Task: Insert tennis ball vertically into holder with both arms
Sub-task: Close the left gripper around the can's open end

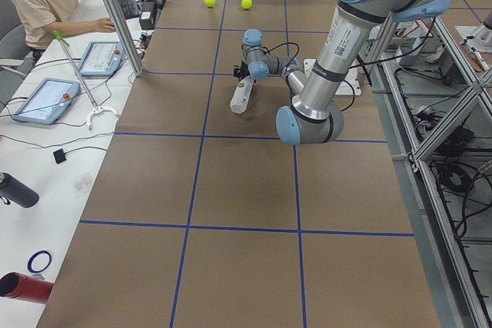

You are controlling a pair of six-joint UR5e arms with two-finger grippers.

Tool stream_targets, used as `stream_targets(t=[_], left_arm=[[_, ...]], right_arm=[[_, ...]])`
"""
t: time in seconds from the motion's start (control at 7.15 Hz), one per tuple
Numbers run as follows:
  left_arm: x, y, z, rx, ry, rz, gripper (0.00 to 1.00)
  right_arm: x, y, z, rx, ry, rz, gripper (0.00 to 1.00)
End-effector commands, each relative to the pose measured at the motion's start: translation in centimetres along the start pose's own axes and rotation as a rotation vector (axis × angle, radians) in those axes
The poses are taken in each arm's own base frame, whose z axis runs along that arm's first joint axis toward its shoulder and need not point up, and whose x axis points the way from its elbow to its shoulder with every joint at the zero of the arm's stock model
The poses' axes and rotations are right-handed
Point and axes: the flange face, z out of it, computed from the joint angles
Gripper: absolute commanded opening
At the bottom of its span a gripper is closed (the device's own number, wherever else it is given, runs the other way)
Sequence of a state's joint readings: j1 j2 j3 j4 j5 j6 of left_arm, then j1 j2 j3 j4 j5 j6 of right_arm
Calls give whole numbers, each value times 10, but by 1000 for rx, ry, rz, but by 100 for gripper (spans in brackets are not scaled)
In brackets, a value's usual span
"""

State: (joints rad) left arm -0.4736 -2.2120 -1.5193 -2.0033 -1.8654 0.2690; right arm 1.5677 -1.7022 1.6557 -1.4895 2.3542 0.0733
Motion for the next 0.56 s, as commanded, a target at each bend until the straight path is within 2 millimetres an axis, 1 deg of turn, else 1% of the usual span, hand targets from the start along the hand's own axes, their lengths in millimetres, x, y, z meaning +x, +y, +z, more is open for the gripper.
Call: stream_targets(t=[0.0,0.14,0.28,0.42], left_arm=[[3,-17,-30,62,-17,13,57],[5,-32,-63,126,-38,24,57],[8,-45,-92,190,-53,-10,57],[11,-56,-112,312,-69,-55,57]], right_arm=[[0,0,0,0,0,-2,99],[0,1,0,-1,0,0,99],[0,1,0,-1,0,0,99],[0,1,0,-1,0,0,99]])
